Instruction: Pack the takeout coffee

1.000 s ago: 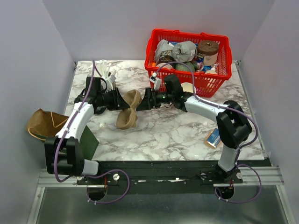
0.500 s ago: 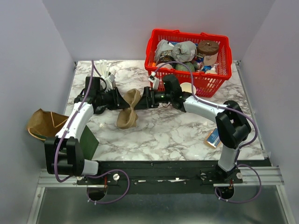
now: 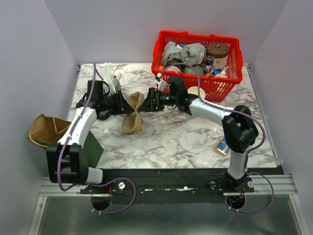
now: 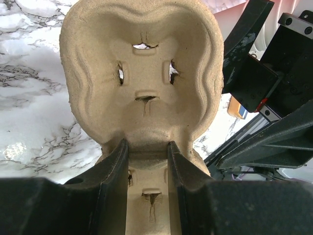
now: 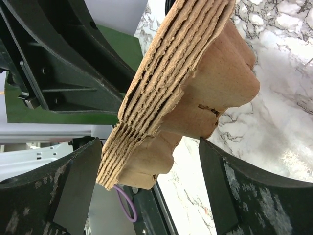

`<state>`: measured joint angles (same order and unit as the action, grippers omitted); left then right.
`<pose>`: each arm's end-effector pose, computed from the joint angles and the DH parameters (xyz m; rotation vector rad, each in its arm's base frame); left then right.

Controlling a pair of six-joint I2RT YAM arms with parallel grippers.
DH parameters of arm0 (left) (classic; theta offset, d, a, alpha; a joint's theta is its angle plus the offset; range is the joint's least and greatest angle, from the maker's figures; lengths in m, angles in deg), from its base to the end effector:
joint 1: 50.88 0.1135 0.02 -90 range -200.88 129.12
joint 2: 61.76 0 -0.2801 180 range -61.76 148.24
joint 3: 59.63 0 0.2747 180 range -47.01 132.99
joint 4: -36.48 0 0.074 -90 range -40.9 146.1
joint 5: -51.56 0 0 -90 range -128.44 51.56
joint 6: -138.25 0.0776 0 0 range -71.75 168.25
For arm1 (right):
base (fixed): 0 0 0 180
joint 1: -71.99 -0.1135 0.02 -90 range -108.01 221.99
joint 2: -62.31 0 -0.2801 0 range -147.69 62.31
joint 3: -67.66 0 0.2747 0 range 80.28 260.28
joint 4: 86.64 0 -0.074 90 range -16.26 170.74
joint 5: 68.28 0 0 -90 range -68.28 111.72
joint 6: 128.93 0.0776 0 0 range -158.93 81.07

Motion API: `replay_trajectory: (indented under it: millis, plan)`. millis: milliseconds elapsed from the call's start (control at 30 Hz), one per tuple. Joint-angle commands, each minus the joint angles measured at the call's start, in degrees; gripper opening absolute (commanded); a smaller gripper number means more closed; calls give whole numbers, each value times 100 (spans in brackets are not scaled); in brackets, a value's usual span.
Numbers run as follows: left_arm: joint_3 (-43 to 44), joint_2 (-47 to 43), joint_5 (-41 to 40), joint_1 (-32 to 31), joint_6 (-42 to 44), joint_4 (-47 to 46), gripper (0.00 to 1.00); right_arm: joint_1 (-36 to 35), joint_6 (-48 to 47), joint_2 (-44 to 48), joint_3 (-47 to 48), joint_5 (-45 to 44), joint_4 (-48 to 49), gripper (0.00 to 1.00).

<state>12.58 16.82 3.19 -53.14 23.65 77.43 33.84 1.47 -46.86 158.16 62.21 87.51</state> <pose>0.3247 -0.0644 0.2605 -0.1136 2.3889 -1.0894 0.3568 0.3443 0.2349 -0.4775 2.2057 1.5208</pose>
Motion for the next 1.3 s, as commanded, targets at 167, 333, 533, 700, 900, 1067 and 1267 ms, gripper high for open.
replay_trajectory:
  millis: [167,333,533,700,900,1067,1267]
  plan:
    - [52,-177,460,-11,-159,-153,0,-26,29,-298,315,-401,-298,88]
    - [61,-177,460,-11,-168,-179,0,-34,29,-404,394,-410,-386,88]
    - [105,-151,460,-11,-159,-144,0,-34,-50,-500,473,-524,-597,87]
    - [140,-142,443,-11,-159,-144,0,-61,-173,-553,631,-718,-922,86]
    - [175,-116,452,-11,-168,-144,0,-87,-199,-641,754,-903,-1107,86]
    - [211,-133,452,-2,-142,-101,0,-96,-217,-659,719,-955,-1160,86]
    - [237,-124,452,15,-124,-92,0,-96,-182,-676,640,-982,-1169,86]
